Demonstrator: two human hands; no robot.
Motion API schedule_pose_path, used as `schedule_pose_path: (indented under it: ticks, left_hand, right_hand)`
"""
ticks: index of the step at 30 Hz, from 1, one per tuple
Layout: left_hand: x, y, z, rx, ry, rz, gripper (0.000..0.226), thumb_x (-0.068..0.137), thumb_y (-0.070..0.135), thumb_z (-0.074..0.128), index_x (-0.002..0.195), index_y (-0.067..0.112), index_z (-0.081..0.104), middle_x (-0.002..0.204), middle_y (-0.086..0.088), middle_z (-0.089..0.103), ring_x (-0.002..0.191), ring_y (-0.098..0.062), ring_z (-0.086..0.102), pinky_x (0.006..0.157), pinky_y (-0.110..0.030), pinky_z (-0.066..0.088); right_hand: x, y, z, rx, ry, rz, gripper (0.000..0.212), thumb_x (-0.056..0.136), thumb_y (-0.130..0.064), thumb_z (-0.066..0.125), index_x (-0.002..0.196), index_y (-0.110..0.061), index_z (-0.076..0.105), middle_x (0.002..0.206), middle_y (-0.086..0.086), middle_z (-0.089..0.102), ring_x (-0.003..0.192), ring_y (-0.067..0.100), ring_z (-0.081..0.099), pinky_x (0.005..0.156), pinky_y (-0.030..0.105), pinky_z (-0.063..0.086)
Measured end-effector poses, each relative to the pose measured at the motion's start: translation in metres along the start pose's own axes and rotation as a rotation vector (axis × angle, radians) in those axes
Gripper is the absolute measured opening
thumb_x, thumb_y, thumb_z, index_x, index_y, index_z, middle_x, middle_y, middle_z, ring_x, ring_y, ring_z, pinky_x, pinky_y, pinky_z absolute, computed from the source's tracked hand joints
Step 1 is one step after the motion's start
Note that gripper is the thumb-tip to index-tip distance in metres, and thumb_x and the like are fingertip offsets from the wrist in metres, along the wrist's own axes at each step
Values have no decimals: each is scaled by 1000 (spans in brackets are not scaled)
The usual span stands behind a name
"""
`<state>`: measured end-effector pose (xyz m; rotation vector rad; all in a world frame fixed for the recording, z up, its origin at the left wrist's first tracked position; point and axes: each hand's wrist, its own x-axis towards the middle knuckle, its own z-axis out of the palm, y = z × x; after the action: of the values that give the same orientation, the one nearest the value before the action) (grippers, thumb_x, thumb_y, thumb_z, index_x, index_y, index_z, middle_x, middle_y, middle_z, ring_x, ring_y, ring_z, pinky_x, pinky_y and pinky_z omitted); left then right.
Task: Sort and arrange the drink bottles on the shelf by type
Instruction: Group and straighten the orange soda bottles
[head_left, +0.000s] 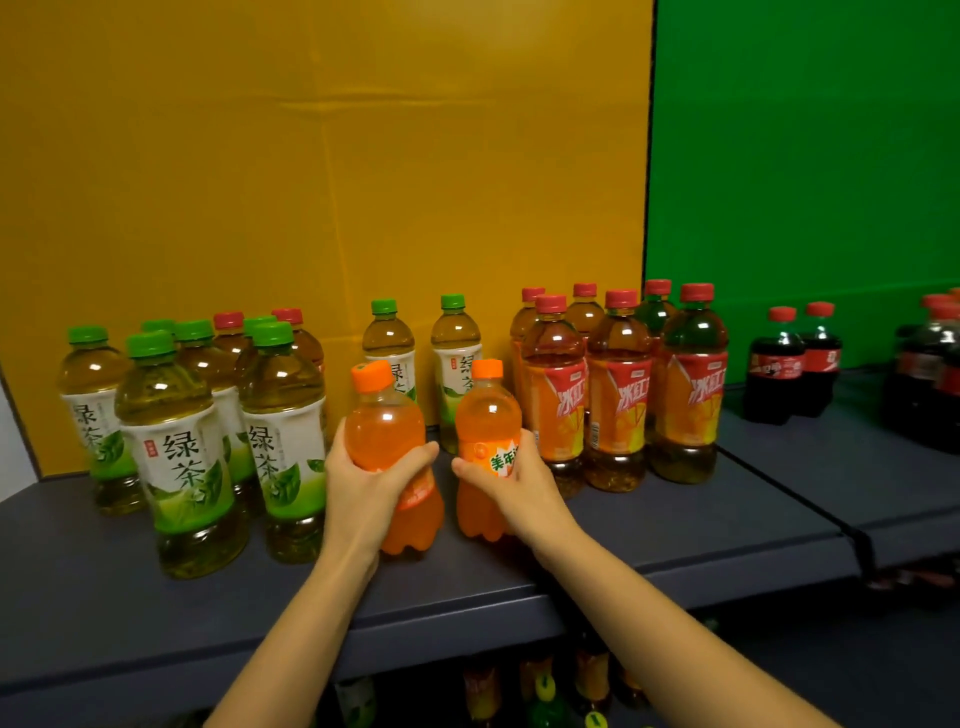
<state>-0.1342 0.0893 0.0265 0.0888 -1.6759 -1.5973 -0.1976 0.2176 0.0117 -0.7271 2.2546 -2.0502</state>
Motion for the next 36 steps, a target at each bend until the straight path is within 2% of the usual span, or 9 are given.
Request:
schedule_pose_path:
  ticks: [4,6,9,12,17,23,25,32,36]
  left_hand:
    - [-9,14,21,-55,-42,-20,53,67,10,78,108,29,51,98,7,60,89,-12,58,76,-33,48]
    - [-16,23,37,-66,-85,-38,59,60,16,83,109,30,51,100,4,61,90,-15,60,80,-37,50]
    - [-29,32,69,-100,-157,-71,59,46,30,82,99,30,58,100,-4,66,93,-26,65,81,-43,53]
    - [-50,37,110,-139,-237,-93,62,39,35,81,97,27,60,97,-5,69,90,-27,66,77,-41,54]
    - [-96,37,192,-194,-283,-132,62,39,36,82,97,25,62,98,-11,69,90,-37,66,83,-51,54]
    - [-159,35,292,-210,-325,-181,62,37,39,79,95,24,60,96,-13,68,88,-36,66,79,-48,54]
    - [-177,34,322,-217,-344,-191,58,42,32,81,96,23,59,95,-13,68,87,-35,66,78,-46,54]
    - [-218,37,429,-236,-415,-187,43,67,4,79,95,26,56,91,-1,64,81,-20,63,69,-31,49]
    - [-229,36,494,-244,-467,-171,40,69,6,76,99,24,56,93,-1,64,82,-16,63,68,-27,48]
  right_hand:
    - [-39,-7,-38,86,24,4,57,75,-33,73,121,-28,41,110,-6,59,99,8,58,85,27,49]
    - [-53,-11,-64,101,79,-2,57,73,-33,74,120,-31,41,108,-8,59,98,8,59,86,28,50]
    - [-69,-14,-111,109,181,-47,51,73,-29,74,116,-28,46,103,-7,63,93,8,63,81,26,51]
    - [-83,-9,-165,118,284,-60,40,76,-23,72,108,-23,48,93,-5,64,85,10,64,71,21,48]
    - [-116,5,-268,87,450,-12,38,77,-24,72,105,-17,48,93,3,61,84,18,62,70,29,48]
    - [-159,22,-384,-11,539,2,41,77,-25,71,108,-15,47,94,3,59,86,18,60,70,30,48]
    - [-170,29,-417,-35,554,-2,41,76,-26,71,108,-17,47,96,4,59,88,19,60,72,33,49]
    - [-193,43,-517,-62,595,-16,41,78,-23,69,110,-15,45,97,5,57,88,20,59,68,28,45]
    - [-190,53,-569,-97,618,-43,36,77,-20,70,103,-21,45,94,3,57,85,17,60,67,26,46]
